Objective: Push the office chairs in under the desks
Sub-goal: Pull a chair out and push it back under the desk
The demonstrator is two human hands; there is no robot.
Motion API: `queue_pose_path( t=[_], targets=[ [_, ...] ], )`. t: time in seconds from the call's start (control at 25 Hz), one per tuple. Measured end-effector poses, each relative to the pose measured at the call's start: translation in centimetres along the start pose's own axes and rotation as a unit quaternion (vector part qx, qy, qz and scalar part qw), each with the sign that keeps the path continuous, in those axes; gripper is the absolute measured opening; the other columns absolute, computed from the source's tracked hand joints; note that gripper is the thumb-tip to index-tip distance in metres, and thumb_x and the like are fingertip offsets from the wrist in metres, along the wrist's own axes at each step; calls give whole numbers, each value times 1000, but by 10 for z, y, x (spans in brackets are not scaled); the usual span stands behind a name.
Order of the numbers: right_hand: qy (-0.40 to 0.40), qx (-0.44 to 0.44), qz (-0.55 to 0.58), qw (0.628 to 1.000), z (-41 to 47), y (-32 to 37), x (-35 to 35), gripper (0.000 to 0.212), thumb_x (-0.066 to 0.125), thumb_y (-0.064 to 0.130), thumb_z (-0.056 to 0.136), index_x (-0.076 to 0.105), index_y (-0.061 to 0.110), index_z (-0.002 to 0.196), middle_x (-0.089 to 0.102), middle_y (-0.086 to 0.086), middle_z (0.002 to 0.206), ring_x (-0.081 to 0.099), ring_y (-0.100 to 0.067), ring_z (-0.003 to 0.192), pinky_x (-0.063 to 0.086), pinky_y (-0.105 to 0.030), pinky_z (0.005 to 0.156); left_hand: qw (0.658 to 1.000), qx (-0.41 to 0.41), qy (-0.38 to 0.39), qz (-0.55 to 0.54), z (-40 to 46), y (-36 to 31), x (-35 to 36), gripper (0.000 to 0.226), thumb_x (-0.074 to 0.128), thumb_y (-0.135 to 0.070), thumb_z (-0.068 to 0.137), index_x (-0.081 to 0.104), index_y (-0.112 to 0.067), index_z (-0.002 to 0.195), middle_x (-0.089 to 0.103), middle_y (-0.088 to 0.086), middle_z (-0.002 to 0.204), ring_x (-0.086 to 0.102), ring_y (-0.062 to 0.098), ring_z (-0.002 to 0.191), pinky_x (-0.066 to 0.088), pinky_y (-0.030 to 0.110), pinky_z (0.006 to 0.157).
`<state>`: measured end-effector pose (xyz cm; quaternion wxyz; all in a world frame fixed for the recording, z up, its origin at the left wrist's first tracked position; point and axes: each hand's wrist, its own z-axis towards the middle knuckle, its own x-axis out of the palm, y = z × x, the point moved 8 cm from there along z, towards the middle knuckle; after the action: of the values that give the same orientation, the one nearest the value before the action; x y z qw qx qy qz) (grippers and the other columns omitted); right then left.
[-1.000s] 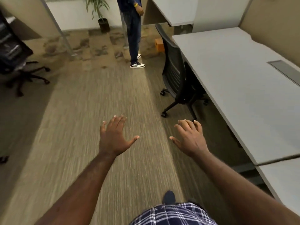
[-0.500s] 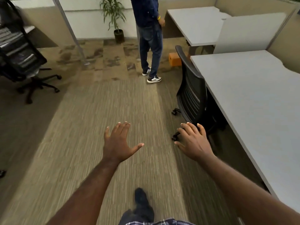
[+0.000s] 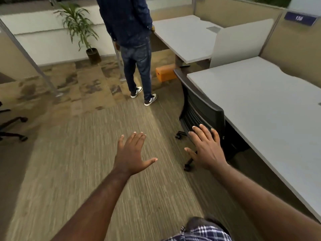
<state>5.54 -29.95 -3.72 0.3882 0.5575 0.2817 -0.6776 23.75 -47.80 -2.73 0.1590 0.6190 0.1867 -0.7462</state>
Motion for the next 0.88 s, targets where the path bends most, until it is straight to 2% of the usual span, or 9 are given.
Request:
queue_pose_path(
  t=[0.32, 0.4, 0.48, 0.56, 0.64, 0.76, 0.88],
  targets=[
    [-20, 140, -32, 989, 137, -83, 20, 77, 52, 60, 91, 30, 16, 150, 26, -9, 160, 10, -30, 150, 7, -58, 118, 996, 86, 31, -2, 179, 14, 36, 98, 64, -76, 74, 41, -16, 149, 39, 1, 155, 29, 21, 146, 20, 50, 116],
    [-5, 179, -14, 984, 164, -105, 27, 82, 55, 59, 89, 25, 15, 151, 27, -13, 158, 20, -32, 146, 14, -55, 119, 993, 111, 38, -2, 221, 10, 41, 97, 65, -75, 74, 41, -17, 148, 40, 1, 155, 30, 21, 145, 23, 50, 115],
    [30, 207, 11, 978, 190, -127, 40, 86, 58, 57, 89, 22, 11, 152, 33, -16, 153, 36, -34, 137, 32, -49, 113, 991, 132, 36, -4, 265, 3, 46, 97, 65, -75, 74, 42, -17, 148, 41, 2, 154, 33, 22, 144, 24, 50, 114],
    [82, 237, 28, 968, 205, -143, 53, 84, 58, 59, 89, 26, 8, 148, 46, -16, 142, 53, -33, 121, 47, -45, 95, 987, 154, 38, -6, 304, -5, 49, 97, 64, -76, 73, 43, -16, 147, 42, 1, 154, 34, 22, 143, 25, 50, 114],
    [119, 256, 35, 959, 209, -154, 66, 75, 57, 61, 89, 35, 10, 139, 57, -12, 125, 59, -30, 105, 49, -42, 79, 981, 185, 50, -6, 338, -16, 55, 98, 62, -78, 74, 41, -17, 148, 40, 1, 155, 33, 20, 144, 25, 49, 115],
    [122, 275, 36, 953, 216, -161, 71, 61, 52, 68, 88, 47, 15, 119, 62, -8, 111, 60, -28, 96, 45, -40, 71, 972, 230, 54, -9, 385, -34, 65, 99, 62, -77, 74, 39, -17, 149, 39, 0, 156, 31, 20, 145, 25, 49, 115],
    [120, 330, 33, 936, 224, -166, 77, 72, 40, 83, 82, 54, 17, 105, 63, -6, 102, 60, -27, 90, 40, -39, 68, 953, 289, 86, -8, 435, -53, 83, 102, 52, -85, 74, 36, -20, 151, 35, 0, 158, 26, 19, 146, 22, 50, 115]
  ],
)
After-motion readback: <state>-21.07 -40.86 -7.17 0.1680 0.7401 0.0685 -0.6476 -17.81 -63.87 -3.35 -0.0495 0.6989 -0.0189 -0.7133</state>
